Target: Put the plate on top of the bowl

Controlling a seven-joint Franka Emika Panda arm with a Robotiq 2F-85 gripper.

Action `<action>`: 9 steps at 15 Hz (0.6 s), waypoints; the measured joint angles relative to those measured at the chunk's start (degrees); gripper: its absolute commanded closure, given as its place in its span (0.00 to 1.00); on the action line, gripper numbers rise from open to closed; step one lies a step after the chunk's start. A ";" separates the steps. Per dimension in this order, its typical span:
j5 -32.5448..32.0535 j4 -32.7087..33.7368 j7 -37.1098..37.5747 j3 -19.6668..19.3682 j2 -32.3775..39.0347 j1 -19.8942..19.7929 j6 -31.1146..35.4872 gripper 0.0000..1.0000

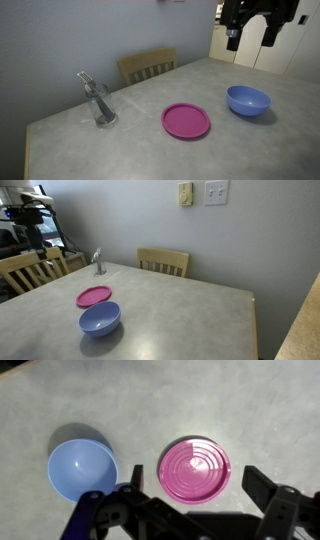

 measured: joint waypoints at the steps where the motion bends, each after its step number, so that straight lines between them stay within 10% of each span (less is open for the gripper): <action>1: -0.18 1.75 -0.19 -0.12 2.07 0.17 0.01 0.00; 9: -4.53 17.75 -1.33 -1.92 19.88 5.12 -1.69 0.00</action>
